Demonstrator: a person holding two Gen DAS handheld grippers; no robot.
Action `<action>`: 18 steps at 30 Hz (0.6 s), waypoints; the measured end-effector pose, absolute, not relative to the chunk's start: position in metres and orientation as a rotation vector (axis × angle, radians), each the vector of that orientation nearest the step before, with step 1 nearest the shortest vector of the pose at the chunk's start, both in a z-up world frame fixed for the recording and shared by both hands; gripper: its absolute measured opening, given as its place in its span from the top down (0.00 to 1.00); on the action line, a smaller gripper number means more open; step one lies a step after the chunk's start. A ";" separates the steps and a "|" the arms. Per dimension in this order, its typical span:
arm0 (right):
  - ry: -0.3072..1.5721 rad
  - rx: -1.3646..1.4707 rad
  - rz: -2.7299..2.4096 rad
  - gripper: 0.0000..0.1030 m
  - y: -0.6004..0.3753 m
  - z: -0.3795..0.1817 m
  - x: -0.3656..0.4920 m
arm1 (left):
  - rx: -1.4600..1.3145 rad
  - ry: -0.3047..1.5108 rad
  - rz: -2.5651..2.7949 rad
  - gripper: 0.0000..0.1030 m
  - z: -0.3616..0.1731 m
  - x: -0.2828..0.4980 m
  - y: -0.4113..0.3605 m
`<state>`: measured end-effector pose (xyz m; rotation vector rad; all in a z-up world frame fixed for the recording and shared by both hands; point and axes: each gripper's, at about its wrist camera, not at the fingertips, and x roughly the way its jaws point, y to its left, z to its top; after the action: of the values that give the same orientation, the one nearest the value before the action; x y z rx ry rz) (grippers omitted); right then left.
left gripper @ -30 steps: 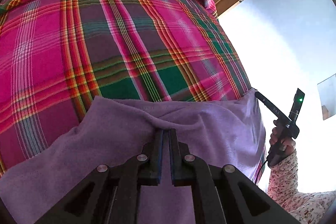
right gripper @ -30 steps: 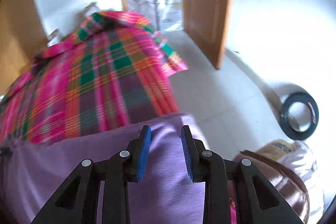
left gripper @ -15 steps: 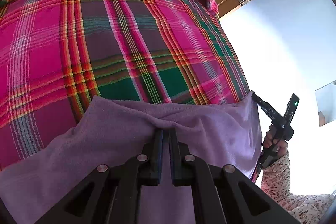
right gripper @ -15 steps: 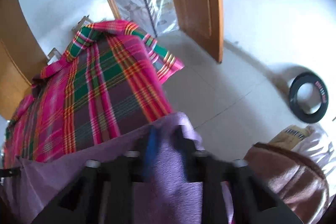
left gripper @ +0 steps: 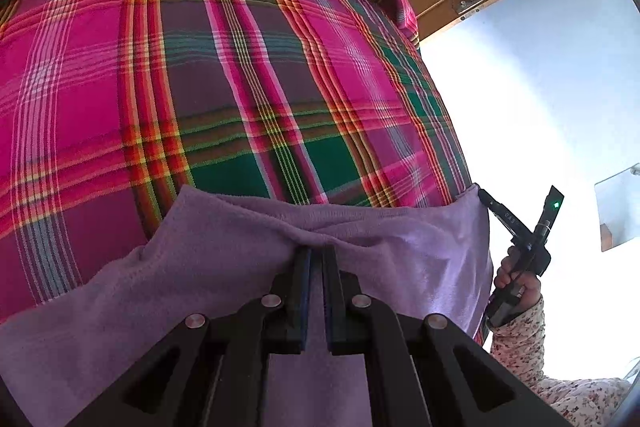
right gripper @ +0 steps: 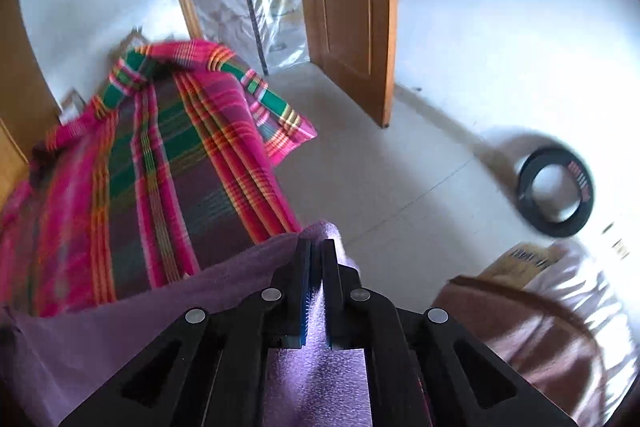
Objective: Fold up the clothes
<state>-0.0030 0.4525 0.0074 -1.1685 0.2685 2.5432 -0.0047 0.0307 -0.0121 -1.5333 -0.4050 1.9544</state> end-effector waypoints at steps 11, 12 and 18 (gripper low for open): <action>0.343 -1.098 2.560 0.88 0.434 0.024 0.019 | -1.516 -0.531 1.972 0.93 -0.020 -0.031 0.035; 0.337 -1.080 2.575 0.88 0.428 0.029 0.022 | -1.514 -0.536 1.984 0.93 -0.019 -0.031 0.033; 0.175 -1.015 2.783 0.88 0.364 0.056 0.027 | -1.445 -0.575 2.062 0.92 0.000 -0.016 0.008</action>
<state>0.0268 0.3644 0.0559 -1.0150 0.1745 2.7830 -0.0159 0.0082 0.0003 -1.4448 -0.5748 2.0621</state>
